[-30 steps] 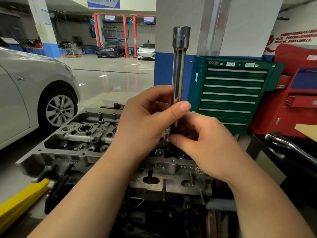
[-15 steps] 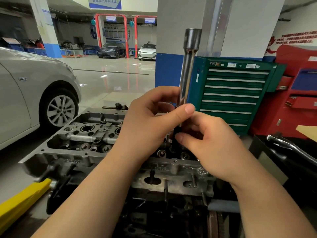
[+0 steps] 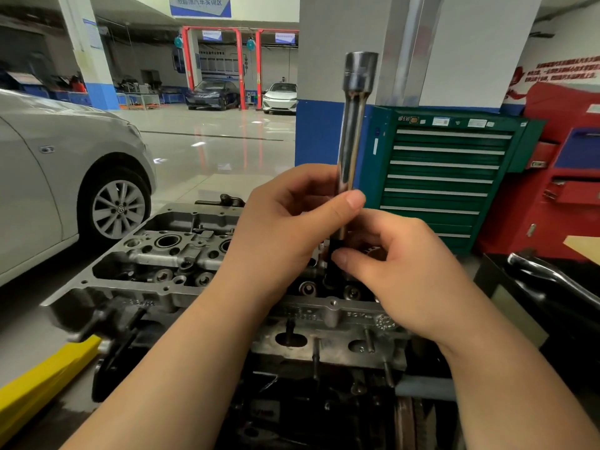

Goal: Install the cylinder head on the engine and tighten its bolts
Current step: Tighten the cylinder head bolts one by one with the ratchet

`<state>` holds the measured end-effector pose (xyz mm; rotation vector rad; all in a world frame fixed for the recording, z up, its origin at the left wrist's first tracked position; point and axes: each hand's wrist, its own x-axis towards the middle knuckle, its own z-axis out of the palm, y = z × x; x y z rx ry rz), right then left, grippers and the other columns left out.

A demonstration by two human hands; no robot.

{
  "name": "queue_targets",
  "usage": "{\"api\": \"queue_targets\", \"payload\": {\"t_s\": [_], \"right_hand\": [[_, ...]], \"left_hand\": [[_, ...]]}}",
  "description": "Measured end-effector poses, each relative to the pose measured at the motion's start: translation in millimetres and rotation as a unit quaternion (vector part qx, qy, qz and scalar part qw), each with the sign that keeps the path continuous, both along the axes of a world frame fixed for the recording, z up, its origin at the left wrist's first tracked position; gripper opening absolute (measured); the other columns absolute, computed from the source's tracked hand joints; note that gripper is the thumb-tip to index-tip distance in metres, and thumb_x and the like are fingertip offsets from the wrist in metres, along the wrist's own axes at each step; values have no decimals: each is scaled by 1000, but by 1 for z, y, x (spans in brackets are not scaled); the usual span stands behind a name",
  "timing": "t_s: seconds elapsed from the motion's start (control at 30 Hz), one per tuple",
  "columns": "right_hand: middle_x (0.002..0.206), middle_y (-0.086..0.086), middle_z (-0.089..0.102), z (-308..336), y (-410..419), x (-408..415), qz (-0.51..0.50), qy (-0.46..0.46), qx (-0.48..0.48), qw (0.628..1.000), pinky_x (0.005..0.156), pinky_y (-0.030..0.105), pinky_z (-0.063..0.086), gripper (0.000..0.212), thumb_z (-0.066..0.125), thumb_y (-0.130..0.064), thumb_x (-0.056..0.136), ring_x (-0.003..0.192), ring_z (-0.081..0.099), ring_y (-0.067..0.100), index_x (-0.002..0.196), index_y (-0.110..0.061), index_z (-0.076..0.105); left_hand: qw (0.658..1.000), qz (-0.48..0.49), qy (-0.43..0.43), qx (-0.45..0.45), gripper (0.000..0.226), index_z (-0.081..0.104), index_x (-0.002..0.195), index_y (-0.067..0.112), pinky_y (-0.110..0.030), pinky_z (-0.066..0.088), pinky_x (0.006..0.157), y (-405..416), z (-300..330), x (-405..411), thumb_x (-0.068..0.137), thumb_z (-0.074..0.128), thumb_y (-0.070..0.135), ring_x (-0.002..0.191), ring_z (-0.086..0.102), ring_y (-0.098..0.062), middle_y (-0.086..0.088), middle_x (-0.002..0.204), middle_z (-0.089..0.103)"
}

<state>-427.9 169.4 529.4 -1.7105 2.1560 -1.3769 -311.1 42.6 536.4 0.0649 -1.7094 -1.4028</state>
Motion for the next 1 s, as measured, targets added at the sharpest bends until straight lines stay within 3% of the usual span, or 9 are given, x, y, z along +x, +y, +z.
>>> {"api": "queue_targets", "payload": {"t_s": [0.1, 0.17, 0.27, 0.37, 0.53, 0.67, 0.77, 0.87, 1.0], "right_hand": [[98, -27, 73, 0, -1, 1, -10, 4, -1, 1000, 77, 27, 53, 26, 77, -39, 90, 90, 68, -5, 114, -46, 68], [99, -26, 73, 0, -1, 1, 3, 0, -4, 1000, 81, 31, 55, 23, 75, -41, 91, 92, 69, -4, 113, -45, 69], [106, -25, 75, 0, 0, -1, 31, -27, -15, 999, 94, 40, 55, 23, 71, -28, 95, 105, 69, -3, 113, -42, 72], [102, -21, 77, -1, 1, -4, 24, -42, -12, 999, 95, 45, 56, 30, 70, -14, 97, 102, 72, 1, 109, -41, 73], [101, -33, 72, -1, 1, -1, -11, 9, -16, 1000, 83, 28, 52, 28, 74, -29, 94, 98, 66, -10, 111, -50, 68], [94, -30, 71, -1, 0, 4, -26, 40, -24, 999, 68, 19, 47, 23, 74, -42, 90, 86, 67, -7, 110, -51, 67], [102, -29, 73, 0, 1, 1, 11, 14, -21, 1000, 82, 28, 53, 25, 73, -35, 93, 96, 68, -6, 114, -47, 69], [109, -24, 76, 1, 2, 0, 46, -32, -16, 998, 97, 37, 54, 28, 73, -21, 94, 107, 70, -3, 116, -38, 72], [106, -26, 75, 0, -1, 0, 11, -17, -9, 1000, 93, 38, 56, 28, 76, -31, 92, 102, 71, -3, 116, -43, 71]], "left_hand": [[1000, 3, -6, 11, 29, 75, 110, 12, -46, 62, 92, -3, -1, 0, 83, 85, 20, 101, 72, -41, -22, 106, 72], [1000, 4, -3, 13, 28, 76, 110, 15, -46, 62, 92, -3, -1, 0, 84, 84, 18, 99, 75, -35, -15, 102, 76], [1000, -10, -16, 10, 26, 73, 117, 16, -33, 61, 90, -1, -1, 0, 91, 74, 18, 100, 78, -21, -5, 102, 81], [998, -49, -36, 25, 24, 71, 125, 9, -28, 60, 90, -2, 1, 2, 101, 65, 11, 103, 78, -20, -7, 106, 81], [998, -51, -34, 21, 26, 76, 117, 12, -30, 60, 90, -1, 1, 4, 93, 73, 20, 104, 77, -23, -8, 107, 80], [999, -6, -42, -7, 31, 79, 115, 22, -38, 60, 91, -2, -2, 3, 84, 84, 25, 102, 77, -25, -6, 103, 80], [999, 12, -31, -15, 35, 80, 117, 25, -37, 61, 93, -2, -3, 4, 83, 86, 22, 104, 77, -23, -3, 104, 81], [999, -32, -20, 4, 39, 74, 124, 23, -32, 62, 87, 2, -1, 5, 87, 81, 13, 102, 78, -24, -6, 104, 81], [999, -20, -34, -15, 36, 71, 124, 20, -48, 61, 97, 4, -2, 4, 89, 79, 19, 106, 76, -28, -6, 109, 80]]}}
